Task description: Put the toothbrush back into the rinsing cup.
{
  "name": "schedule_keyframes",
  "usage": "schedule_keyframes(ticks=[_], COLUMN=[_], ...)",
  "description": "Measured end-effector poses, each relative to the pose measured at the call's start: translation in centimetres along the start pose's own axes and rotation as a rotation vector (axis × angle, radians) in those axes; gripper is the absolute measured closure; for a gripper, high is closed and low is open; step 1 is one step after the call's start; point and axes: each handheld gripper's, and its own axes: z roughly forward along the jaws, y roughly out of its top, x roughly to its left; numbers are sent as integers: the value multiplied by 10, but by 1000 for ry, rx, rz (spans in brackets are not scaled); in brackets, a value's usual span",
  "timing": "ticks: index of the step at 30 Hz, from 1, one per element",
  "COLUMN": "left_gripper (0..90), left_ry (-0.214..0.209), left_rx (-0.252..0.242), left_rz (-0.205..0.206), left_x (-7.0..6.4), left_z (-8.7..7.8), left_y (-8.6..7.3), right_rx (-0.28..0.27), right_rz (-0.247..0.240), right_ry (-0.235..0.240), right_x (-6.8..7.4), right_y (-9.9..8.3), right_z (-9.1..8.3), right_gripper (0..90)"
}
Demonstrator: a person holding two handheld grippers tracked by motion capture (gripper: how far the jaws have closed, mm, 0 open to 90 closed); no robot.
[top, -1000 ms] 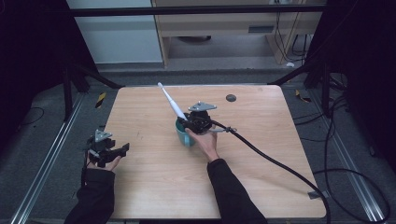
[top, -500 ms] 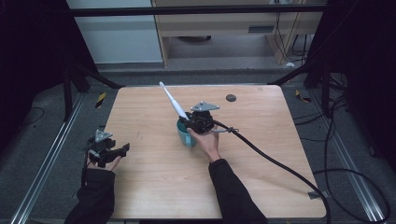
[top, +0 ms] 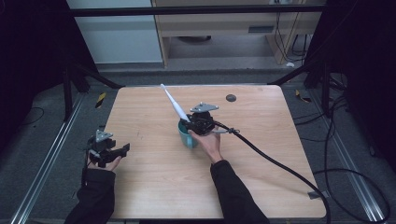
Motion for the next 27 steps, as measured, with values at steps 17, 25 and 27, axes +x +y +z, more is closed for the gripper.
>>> schedule_keyframes(ticks=[17, 25, 27], left_gripper=[372, 371, 370], left_ry=[-1, 3, 4], left_rx=[4, 1, 2], left_rz=[3, -2, -2], left_x=[-1, 1, 1], left_z=[1, 0, 0], left_y=[0, -1, -1], right_rx=[27, -34, -42], right_rz=[4, 16, 23], right_ry=[4, 16, 21], right_x=[-4, -5, -6], right_y=[-1, 6, 8], right_z=[-9, -29, -39], right_gripper=[661, 484, 411])
